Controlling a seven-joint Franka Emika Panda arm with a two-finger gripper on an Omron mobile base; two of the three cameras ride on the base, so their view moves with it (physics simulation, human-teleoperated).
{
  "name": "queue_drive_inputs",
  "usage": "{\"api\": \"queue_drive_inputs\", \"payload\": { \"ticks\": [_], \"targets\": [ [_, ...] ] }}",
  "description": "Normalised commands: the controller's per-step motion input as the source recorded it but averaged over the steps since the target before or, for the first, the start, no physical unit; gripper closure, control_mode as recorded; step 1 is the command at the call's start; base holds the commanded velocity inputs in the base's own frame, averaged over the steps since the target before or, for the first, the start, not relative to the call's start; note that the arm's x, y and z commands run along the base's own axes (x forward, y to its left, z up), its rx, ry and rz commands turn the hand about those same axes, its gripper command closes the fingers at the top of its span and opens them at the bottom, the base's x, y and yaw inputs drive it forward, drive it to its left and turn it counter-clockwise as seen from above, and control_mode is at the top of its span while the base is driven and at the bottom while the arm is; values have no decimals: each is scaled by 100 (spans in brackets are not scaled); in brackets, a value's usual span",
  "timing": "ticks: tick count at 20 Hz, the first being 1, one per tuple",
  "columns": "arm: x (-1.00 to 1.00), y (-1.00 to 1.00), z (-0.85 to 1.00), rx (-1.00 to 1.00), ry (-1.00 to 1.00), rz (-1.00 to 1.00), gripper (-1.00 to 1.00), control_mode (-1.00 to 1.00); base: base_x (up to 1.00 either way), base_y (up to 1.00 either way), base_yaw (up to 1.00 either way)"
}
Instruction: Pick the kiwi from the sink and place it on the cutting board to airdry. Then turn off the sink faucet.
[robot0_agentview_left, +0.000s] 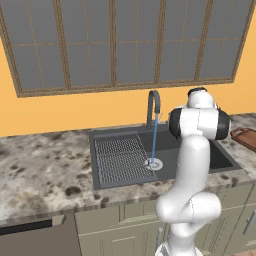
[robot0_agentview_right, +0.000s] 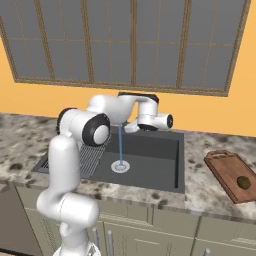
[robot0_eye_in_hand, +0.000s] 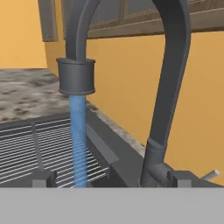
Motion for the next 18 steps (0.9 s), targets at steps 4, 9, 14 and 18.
{"api": "queue_drive_inputs", "payload": {
  "ticks": [4, 9, 14, 18],
  "targets": [
    [27, 0, -11, 0, 0, 2, -100, -100, 0, 0, 0],
    [28, 0, -13, 0, 0, 2, -100, -100, 0, 0, 0],
    [27, 0, -17, 0, 0, 2, -100, -100, 0, 0, 0],
    [27, 0, -16, 0, 0, 1, -100, -100, 0, 0, 0]
  ]
}}
